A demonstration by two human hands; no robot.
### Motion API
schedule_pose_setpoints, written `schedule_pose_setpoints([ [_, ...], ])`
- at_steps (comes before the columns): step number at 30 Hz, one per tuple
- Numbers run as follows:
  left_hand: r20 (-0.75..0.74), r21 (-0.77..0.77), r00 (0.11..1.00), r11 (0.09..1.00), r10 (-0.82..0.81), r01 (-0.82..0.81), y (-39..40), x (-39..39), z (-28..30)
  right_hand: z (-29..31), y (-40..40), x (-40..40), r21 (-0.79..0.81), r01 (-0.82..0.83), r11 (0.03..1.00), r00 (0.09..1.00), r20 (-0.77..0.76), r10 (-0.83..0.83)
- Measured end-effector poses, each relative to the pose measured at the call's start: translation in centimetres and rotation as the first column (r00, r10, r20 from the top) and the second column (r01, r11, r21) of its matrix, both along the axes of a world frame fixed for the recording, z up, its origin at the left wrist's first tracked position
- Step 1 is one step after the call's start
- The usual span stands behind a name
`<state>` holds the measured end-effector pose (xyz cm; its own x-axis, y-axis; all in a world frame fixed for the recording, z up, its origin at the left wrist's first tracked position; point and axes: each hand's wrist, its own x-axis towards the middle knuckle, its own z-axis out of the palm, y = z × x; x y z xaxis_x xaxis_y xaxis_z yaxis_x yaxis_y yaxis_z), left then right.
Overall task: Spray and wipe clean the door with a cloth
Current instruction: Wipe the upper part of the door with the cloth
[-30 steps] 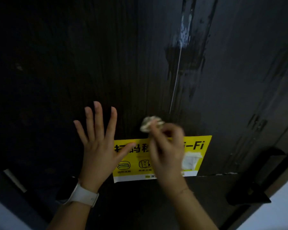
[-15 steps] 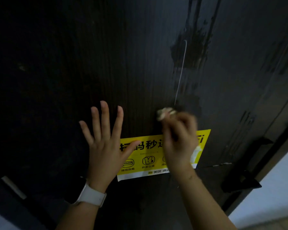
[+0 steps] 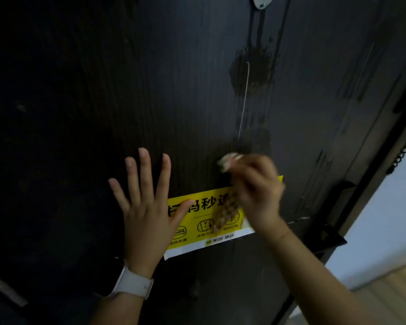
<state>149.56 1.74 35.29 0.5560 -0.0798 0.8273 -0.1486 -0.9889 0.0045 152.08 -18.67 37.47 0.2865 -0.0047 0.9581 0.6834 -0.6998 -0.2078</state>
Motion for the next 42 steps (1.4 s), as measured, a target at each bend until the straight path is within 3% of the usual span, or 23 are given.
schedule_pose_setpoints([
  [2, -0.003, -0.001, 1.0, 1.0, 0.004, -0.004, 0.0, 0.1, 0.0, 2.5, -2.3, 0.4, 0.298, 0.093, 0.95, 0.995, 0.013, -0.102],
  [4, 0.001, -0.004, 1.0, 1.0, 0.004, -0.004, -0.1, 0.2, 0.0, 4.0, -1.5, 0.6, 0.405, 0.117, 0.907, 0.989, 0.039, -0.145],
  [5, 0.002, -0.005, 1.0, 1.0, 0.0, 0.0, -0.1, 0.2, -0.1, 4.0, 0.0, 0.5, 0.354, 0.104, 0.929, 0.99, 0.049, -0.129],
  [7, 0.002, -0.008, 1.0, 1.0, -0.006, 0.006, -0.1, 0.1, -0.1, 2.5, 3.0, 0.1, 0.085, 0.011, 0.996, 0.999, 0.047, -0.015],
  [9, 0.008, -0.004, 1.0, 1.0, -0.01, 0.01, -0.1, 0.1, 0.0, 1.3, 3.0, -0.2, -0.162, -0.032, 0.986, 0.999, 0.035, 0.038],
  [10, 0.009, -0.004, 1.0, 1.0, -0.009, 0.009, -0.1, 0.1, -0.1, 1.3, 2.0, -0.2, -0.185, -0.035, 0.982, 0.999, 0.03, 0.041],
  [14, 0.012, 0.003, 1.0, 1.0, 0.01, -0.01, -0.1, 0.1, 0.0, 4.5, -1.6, 0.6, 0.198, 0.099, 0.975, 0.991, 0.066, -0.114],
  [16, 0.014, 0.009, 1.0, 1.0, 0.008, -0.009, -0.1, 0.1, 0.0, 5.7, -0.5, 0.9, 0.278, 0.118, 0.953, 0.984, 0.099, -0.15],
  [20, 0.029, -0.001, 1.0, 1.0, 0.001, -0.001, -0.1, 0.1, -0.1, 2.0, 1.5, 0.0, -0.033, 0.018, 0.999, 0.999, 0.048, -0.016],
  [22, 0.029, -0.002, 1.0, 1.0, 0.0, 0.0, -0.1, 0.1, -0.1, 1.0, 0.8, -0.6, -0.113, 0.023, 0.993, 1.0, 0.013, -0.021],
  [28, 0.024, 0.001, 1.0, 1.0, -0.001, 0.001, 0.0, 0.2, -0.1, 7.7, 0.6, 1.1, 0.14, 0.081, 0.987, 0.984, 0.148, -0.101],
  [30, 0.026, -0.003, 1.0, 1.0, -0.003, 0.003, 0.0, 0.2, -0.2, 5.9, 0.8, 1.0, 0.136, 0.07, 0.988, 0.985, 0.146, -0.09],
  [33, 0.029, -0.002, 1.0, 1.0, 0.0, 0.0, -0.1, 0.2, -0.2, 1.0, 0.7, -0.1, -0.013, 0.072, 0.997, 0.994, 0.083, -0.07],
  [35, 0.027, -0.002, 1.0, 1.0, 0.006, -0.006, -0.1, 0.1, -0.2, 0.9, 0.6, -0.3, -0.092, 0.079, 0.993, 0.996, 0.057, -0.073],
  [39, 0.019, -0.011, 1.0, 1.0, -0.006, 0.006, -0.1, 0.2, -0.1, 7.6, 0.6, 1.2, 0.048, 0.116, 0.992, 0.979, 0.165, -0.122],
  [42, 0.025, -0.017, 1.0, 1.0, -0.015, 0.016, -0.1, 0.2, -0.1, 7.6, 0.9, 1.5, 0.119, 0.093, 0.989, 0.97, 0.212, -0.117],
])
